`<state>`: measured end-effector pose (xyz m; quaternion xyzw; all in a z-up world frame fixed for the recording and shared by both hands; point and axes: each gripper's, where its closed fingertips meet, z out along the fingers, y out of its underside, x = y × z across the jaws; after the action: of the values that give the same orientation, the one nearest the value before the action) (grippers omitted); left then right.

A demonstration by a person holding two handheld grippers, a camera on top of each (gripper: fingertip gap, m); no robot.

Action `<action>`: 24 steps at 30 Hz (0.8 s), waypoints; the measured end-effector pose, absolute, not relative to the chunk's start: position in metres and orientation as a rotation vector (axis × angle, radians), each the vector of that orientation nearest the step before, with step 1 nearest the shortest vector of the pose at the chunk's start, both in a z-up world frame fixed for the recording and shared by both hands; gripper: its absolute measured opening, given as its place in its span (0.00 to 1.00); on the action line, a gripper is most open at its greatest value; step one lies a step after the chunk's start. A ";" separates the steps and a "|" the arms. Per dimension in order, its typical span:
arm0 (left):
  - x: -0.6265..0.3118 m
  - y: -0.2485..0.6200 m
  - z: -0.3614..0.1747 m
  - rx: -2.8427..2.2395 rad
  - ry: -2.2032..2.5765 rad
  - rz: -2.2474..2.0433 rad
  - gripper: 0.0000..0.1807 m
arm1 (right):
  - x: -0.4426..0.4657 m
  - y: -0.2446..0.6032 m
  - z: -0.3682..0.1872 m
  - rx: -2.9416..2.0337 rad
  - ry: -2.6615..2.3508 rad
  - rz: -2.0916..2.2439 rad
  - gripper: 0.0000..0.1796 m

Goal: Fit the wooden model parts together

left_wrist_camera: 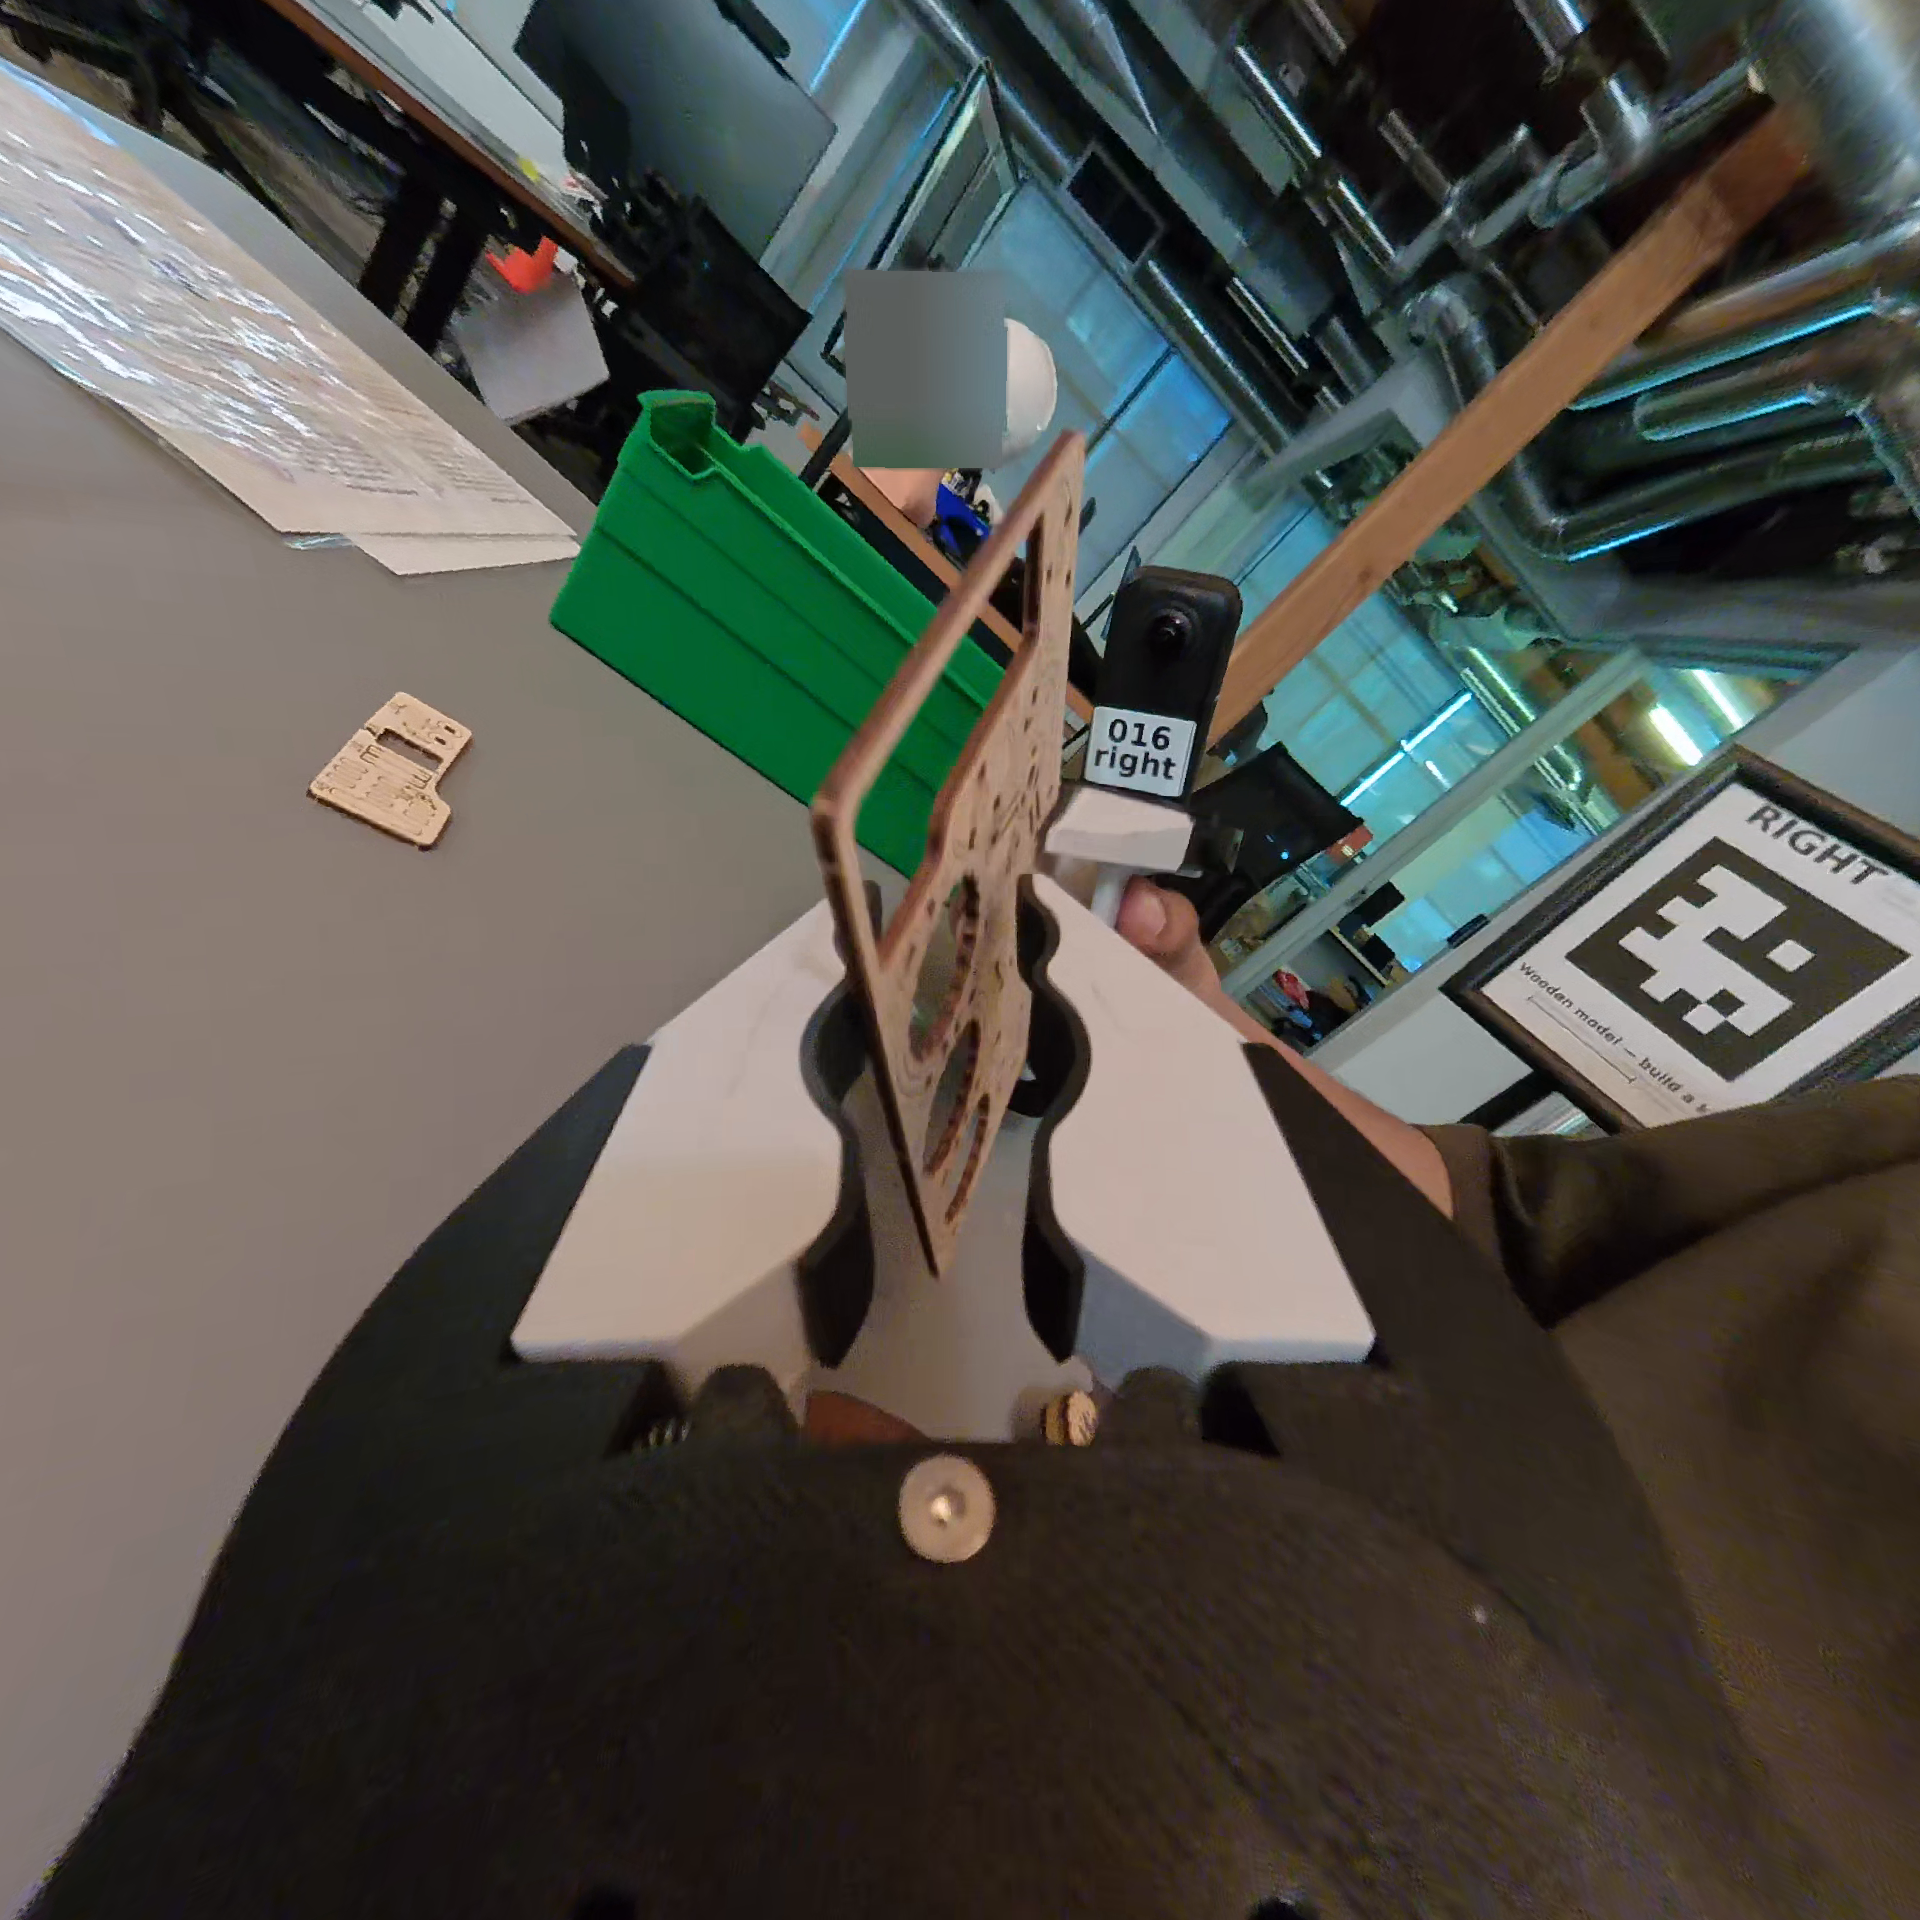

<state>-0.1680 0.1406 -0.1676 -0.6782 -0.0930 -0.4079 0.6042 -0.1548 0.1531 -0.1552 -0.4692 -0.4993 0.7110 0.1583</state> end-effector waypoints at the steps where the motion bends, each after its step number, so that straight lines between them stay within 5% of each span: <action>1: -0.166 0.139 -0.168 -1.572 -0.209 -0.935 0.14 | -0.153 0.153 -0.153 -1.344 -1.395 2.046 0.00; 24: -0.154 0.152 -0.182 -1.687 -0.127 -1.086 0.22 | -0.122 0.217 -0.135 -1.389 -1.006 2.119 0.00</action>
<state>-0.1538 0.1516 -0.1824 -0.7084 -0.0535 -0.4560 0.5361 -0.1218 0.2167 -0.1354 -0.4984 -0.3612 0.7607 0.2061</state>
